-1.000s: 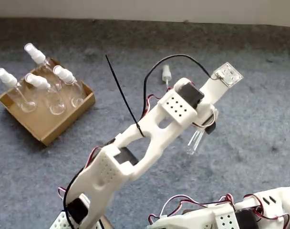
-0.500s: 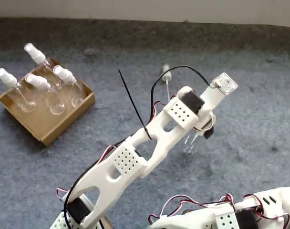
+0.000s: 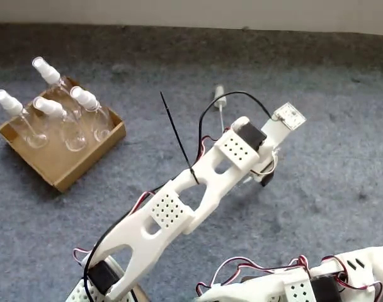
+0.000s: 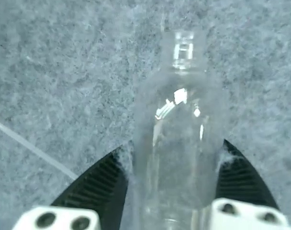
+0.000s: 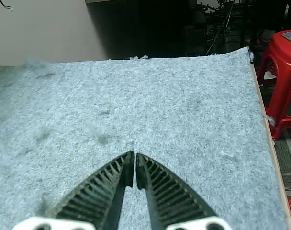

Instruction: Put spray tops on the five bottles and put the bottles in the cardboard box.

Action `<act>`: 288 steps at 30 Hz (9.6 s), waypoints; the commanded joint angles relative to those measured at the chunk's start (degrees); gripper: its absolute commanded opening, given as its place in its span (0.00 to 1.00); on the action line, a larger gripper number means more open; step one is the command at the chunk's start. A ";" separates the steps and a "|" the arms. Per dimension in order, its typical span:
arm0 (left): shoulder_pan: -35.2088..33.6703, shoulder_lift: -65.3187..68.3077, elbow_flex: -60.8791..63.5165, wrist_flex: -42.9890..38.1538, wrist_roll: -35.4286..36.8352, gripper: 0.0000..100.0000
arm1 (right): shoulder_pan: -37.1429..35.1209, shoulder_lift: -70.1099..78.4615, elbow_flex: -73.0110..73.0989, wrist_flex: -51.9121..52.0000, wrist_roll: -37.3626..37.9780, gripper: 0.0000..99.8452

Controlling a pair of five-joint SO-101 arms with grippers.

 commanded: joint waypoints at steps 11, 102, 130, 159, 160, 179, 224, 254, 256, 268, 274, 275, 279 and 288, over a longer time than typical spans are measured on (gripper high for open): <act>-1.63 -1.45 -17.54 7.12 -0.09 0.08 | 0.66 -0.57 6.99 0.13 -0.18 0.01; -40.04 -153.89 130.59 -33.49 -7.30 0.07 | -67.12 6.20 -26.77 33.19 11.16 0.11; -28.09 -155.47 154.07 -54.86 -7.21 0.07 | -86.81 93.67 -96.84 43.65 5.10 0.18; -28.62 -155.56 157.49 -54.86 -7.65 0.08 | -88.66 158.37 -165.05 43.21 6.68 0.25; -28.62 -155.56 157.49 -54.86 -7.65 0.08 | -88.66 158.90 -165.14 43.21 6.77 0.25; -28.62 -155.56 158.81 -54.86 -7.65 0.08 | -89.19 168.66 -165.32 31.96 6.77 0.24; -18.07 -155.56 169.63 -72.70 -7.65 0.07 | -83.65 132.62 -196.35 68.00 6.68 0.05; -18.42 -155.56 170.07 -74.55 -7.65 0.07 | -86.73 98.42 -186.95 68.18 6.68 0.05; -18.42 -155.56 170.07 -74.55 -7.65 0.07 | -86.81 94.73 -181.41 68.09 6.68 0.05; -18.07 -155.56 170.15 -74.55 -7.47 0.07 | -87.08 80.92 -157.05 68.00 6.68 0.05; -17.98 -165.41 171.12 -71.91 -7.38 0.07 | -87.08 79.69 -151.08 68.00 6.68 0.05; -17.98 -168.22 171.30 -69.19 -7.38 0.07 | -87.08 79.69 -150.20 68.00 6.68 0.05; -17.98 -176.40 170.77 -60.92 -7.38 0.07 | -87.08 79.69 -145.89 68.00 6.59 0.05; -17.98 -174.29 170.86 -60.31 -7.38 0.07 | -89.63 79.69 -135.69 68.00 6.59 0.05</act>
